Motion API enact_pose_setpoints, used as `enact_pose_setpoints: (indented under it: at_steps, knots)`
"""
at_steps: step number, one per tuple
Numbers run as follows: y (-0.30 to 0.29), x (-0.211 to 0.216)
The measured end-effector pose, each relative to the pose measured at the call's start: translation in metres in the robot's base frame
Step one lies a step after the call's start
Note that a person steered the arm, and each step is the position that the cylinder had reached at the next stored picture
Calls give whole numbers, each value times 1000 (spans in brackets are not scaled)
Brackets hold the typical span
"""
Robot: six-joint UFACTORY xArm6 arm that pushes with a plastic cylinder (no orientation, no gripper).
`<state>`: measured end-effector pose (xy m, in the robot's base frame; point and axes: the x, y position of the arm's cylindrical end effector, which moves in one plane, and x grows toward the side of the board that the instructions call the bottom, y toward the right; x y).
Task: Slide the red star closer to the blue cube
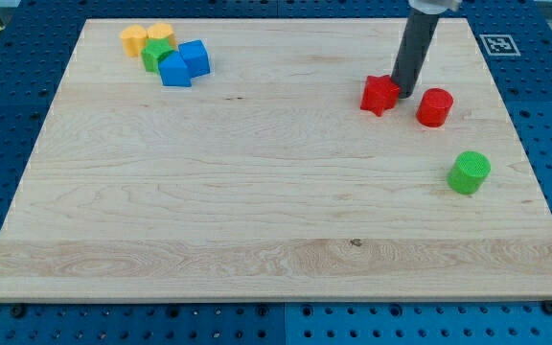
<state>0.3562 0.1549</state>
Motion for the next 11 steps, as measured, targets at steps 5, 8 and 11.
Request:
enact_pose_setpoints:
  at_steps: [5,8,11]
  knots:
    - [-127,-8]
    - [-129,-65]
    - [-98,-88]
